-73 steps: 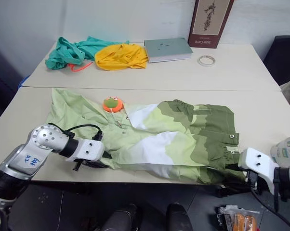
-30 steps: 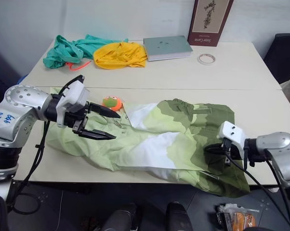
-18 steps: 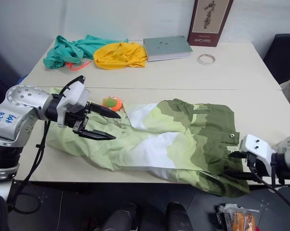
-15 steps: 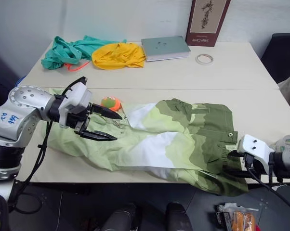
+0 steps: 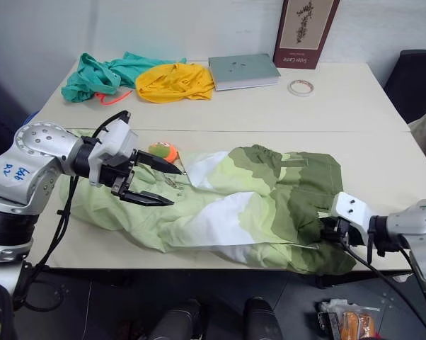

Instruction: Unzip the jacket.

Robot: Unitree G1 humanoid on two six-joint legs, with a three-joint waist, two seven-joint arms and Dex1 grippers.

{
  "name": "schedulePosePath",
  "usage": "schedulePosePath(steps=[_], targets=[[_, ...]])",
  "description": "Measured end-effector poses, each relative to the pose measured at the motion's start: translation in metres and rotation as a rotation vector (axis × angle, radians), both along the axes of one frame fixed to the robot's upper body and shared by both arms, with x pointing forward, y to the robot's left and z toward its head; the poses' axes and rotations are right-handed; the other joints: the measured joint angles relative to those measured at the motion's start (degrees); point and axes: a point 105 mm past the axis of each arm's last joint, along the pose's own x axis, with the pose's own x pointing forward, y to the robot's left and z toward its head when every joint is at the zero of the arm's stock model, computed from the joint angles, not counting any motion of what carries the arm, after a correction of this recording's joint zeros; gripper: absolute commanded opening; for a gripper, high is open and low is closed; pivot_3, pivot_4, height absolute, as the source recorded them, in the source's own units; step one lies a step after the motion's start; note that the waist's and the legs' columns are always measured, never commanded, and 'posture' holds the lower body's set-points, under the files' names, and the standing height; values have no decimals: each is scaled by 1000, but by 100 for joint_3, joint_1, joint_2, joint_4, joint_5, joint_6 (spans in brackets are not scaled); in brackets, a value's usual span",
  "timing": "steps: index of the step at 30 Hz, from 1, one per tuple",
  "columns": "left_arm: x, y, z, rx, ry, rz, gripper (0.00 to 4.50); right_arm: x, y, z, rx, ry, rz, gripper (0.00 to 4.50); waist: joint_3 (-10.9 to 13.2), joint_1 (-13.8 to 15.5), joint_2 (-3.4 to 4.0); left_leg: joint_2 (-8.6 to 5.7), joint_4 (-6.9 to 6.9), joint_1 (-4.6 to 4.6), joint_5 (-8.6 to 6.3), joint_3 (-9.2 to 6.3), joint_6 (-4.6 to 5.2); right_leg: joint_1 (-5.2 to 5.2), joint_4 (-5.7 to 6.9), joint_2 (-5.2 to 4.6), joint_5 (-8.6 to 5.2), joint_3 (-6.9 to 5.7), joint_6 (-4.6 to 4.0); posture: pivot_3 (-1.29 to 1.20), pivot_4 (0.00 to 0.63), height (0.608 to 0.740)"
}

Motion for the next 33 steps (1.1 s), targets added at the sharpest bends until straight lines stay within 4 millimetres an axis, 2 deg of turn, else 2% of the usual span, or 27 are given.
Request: schedulePosePath(steps=[1, 2, 8, 9, 11, 15, 24, 27, 30, 33], targets=[[0, 0, 0, 0, -2, -1, 3487, -1, 1, 0, 2, 1, 3, 159, 0, 5, 0, 0, 0, 0, 0, 0, 0, 0, 0, 0, 0, 0, 0, 0, 150, 740], [0, 0, 0, 1, -5, -1, 3487, -3, 1, 0, 4, 3, 5, 22, 0, 13, 0, 0, 0, 0, 0, 0, 0, 0, 0, 0, 0, 0, 0, 0, 150, 740], [0, 0, 0, 2, -12, -2, 3487, -15, -1, 6, -1, 13, 12, 22, 0, 58, 0, -1, 0, -2, 0, -2, 0, 0, -1, -1, 0, 0, 0, 0, 150, 740], [1, 0, 0, 4, -14, -1, 3487, -15, -1, 9, 4, 7, 12, 355, 0, 54, 0, -2, 0, -2, 0, -1, 1, 0, -3, -1, 0, 0, 0, 0, 150, 740], [1, 1, 0, 5, -16, 1, 3487, -15, -2, 10, 20, 20, -7, 682, 0, 49, 0, -1, 0, -2, 0, -1, 1, -1, -2, -1, 0, 0, 0, 0, 150, 740], [2, 0, -1, 2, -20, -2, 3487, -14, -5, 10, 26, 32, -51, 1925, 0, 48, 0, -1, -1, -2, 0, 0, 0, -2, -2, -1, 0, 1, 0, 0, 150, 740], [5, 1, -3, -4, -11, 7, 3487, -23, -25, 46, 125, 53, -151, 1925, 1, 60, 1, -1, -1, -5, 0, -4, 1, 0, -4, -2, 0, -1, 0, 0, 150, 740], [5, 2, -3, -4, -10, 7, 3487, -26, -24, 54, 213, 83, -188, 1925, 0, 54, 1, -1, -1, -5, 0, -3, 1, -1, -4, -3, 0, 0, 0, 0, 150, 740], [5, 1, -3, -4, -11, 7, 3487, -23, -10, 55, 338, 103, -219, 1925, 0, 49, 1, 2, -1, -5, 0, -6, 0, -1, -6, -2, 0, -2, 0, 0, 150, 740], [5, 1, -3, -6, -11, 5, 3487, -14, -4, 42, 368, 131, -284, 1925, 0, 46, 1, 0, -2, -7, 0, -6, 0, -4, -5, -4, 0, -2, 0, 0, 150, 740]])
